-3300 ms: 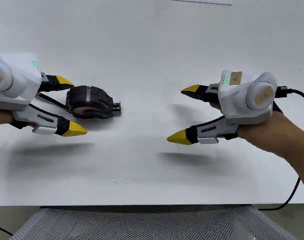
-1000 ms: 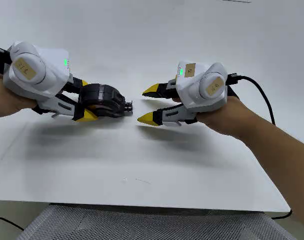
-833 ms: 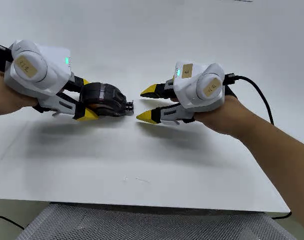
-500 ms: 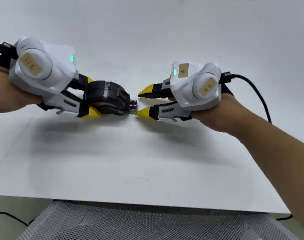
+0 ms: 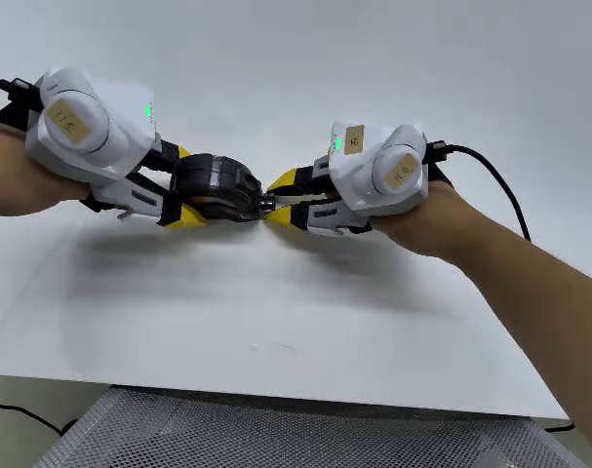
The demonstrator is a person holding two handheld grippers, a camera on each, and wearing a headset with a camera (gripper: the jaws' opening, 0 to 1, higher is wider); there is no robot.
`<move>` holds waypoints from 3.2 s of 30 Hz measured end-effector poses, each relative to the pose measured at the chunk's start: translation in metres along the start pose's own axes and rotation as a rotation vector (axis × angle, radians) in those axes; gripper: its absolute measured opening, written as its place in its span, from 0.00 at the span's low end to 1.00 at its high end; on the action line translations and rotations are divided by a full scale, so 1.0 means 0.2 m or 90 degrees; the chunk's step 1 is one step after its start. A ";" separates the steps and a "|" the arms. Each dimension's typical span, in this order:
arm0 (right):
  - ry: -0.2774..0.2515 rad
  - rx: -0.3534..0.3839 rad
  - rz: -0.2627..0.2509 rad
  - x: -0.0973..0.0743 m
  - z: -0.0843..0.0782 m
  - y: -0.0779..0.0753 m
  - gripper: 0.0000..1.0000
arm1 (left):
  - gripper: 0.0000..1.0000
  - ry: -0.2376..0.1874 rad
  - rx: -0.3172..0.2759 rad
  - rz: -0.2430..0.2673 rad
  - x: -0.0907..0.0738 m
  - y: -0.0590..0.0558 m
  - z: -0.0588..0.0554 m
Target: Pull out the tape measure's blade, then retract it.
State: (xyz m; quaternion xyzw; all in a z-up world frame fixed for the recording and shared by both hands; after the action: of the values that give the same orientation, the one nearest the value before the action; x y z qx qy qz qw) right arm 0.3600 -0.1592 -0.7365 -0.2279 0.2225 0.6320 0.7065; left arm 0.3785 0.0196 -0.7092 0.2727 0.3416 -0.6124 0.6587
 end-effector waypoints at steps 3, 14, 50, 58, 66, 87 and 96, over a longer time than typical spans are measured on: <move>-0.001 -0.003 0.000 0.00 0.00 0.00 0.12 | 0.29 0.000 0.001 0.001 0.00 0.00 0.00; -0.005 0.001 -0.012 0.00 0.00 0.01 0.11 | 0.29 -0.003 0.000 0.005 0.00 0.00 0.00; -0.004 -0.002 -0.020 0.01 -0.01 0.00 0.09 | 0.28 -0.006 0.002 0.008 0.00 -0.01 0.00; -0.010 -0.002 -0.028 0.00 -0.01 0.00 0.09 | 0.28 -0.010 -0.005 0.011 0.00 -0.01 -0.01; -0.015 0.003 -0.029 -0.03 -0.01 0.01 0.09 | 0.28 -0.004 0.000 0.011 -0.01 -0.01 0.00; -0.010 0.009 -0.042 -0.17 -0.05 0.03 0.08 | 0.28 -0.003 -0.005 0.010 0.00 -0.01 -0.01; 0.003 0.005 -0.044 -0.22 -0.07 0.03 0.08 | 0.28 0.003 -0.004 0.012 -0.01 -0.01 0.00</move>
State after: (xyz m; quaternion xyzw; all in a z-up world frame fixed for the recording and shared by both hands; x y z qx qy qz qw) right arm 0.3498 -0.2015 -0.7215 -0.2339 0.2189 0.6059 0.7282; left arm 0.3765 0.0206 -0.7087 0.2751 0.3429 -0.6045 0.6643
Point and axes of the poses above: the centre of the closed fingertips' face, and the gripper's own axes: x roughly forward along the fingers, y roughly to its left, z roughly out of its top, the point moved 9 cm from there along -x, roughly backward along the fingers, and after that the axes turned 3 degrees about -x, right-handed, at the moved point
